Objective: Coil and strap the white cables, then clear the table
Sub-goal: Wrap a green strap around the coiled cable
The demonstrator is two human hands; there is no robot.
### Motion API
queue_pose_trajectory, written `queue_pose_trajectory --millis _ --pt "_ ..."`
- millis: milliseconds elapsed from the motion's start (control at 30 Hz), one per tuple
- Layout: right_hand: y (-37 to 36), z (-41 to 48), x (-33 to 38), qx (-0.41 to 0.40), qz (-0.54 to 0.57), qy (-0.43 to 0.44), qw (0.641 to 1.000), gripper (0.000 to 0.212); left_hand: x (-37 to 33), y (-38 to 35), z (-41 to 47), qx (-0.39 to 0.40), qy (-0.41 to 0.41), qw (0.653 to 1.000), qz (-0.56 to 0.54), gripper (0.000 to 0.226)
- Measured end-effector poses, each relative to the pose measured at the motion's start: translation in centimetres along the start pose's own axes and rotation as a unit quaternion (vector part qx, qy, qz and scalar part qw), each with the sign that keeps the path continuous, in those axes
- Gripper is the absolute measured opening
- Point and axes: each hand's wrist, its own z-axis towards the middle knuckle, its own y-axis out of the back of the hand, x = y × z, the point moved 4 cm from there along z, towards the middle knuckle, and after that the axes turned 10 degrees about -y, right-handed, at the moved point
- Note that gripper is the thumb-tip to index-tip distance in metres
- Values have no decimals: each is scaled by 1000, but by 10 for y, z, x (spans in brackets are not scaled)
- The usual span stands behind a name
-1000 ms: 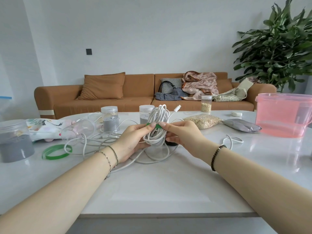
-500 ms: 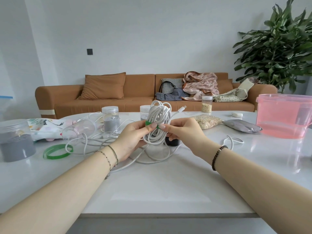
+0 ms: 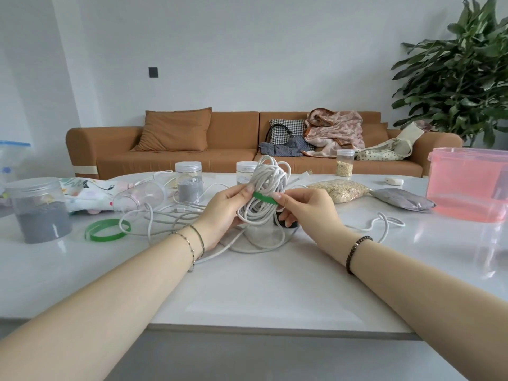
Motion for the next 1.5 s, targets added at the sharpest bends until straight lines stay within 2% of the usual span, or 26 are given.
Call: queue_pose_trajectory --millis 67,200,267,367,467,533,600,767,900,1000,1067,1167,1233,1300,1367,1433,1500 --pt "3 -3 4 -34 -22 36 999 22 -5 1 -4 -9 -28 998 48 22" --pt "5 -10 10 -86 -97 88 988 38 -22 -4 -16 -16 -93 978 189 23" --pt "5 -12 12 -97 -116 101 983 39 -26 -7 -20 -12 -96 977 190 24" --pt "4 -13 10 -94 -156 133 974 40 -28 -9 -26 4 -96 977 189 40" --pt "0 -21 17 -113 -186 217 952 37 -40 -8 -38 -14 -128 973 190 28" --pt "-8 -34 35 -127 -173 268 939 34 -55 -5 -54 -37 -166 968 183 25" --pt "-20 -47 49 -128 -125 277 944 36 -69 -1 -69 -58 -195 964 174 30" --pt "-103 -69 75 -3 -58 178 982 12 -93 54 -103 -141 -198 954 173 39" --pt "-166 -81 100 81 -9 87 993 17 -117 102 -121 -195 -192 946 172 40" --pt "-199 -89 116 128 -41 75 988 26 -137 136 -130 -242 -167 937 187 50" --pt "-214 -95 121 162 -72 69 982 35 -142 166 -134 -265 -114 940 184 56" --pt "-228 -101 112 192 -140 63 969 42 -131 203 -147 -234 16 959 158 57" --pt "-237 -105 106 211 -211 68 952 39 -120 214 -167 -175 71 957 222 57" --pt "-240 -106 100 212 -257 77 940 34 -112 216 -178 -129 66 939 312 43" --pt "-247 -110 98 207 -291 91 929 35 -112 219 -183 -128 56 937 320 33" --pt "-258 -111 95 210 -345 129 906 38 -113 219 -184 -129 39 923 360 34" --pt "-268 -114 90 214 -388 152 884 41 -114 219 -185 -124 16 891 437 34"
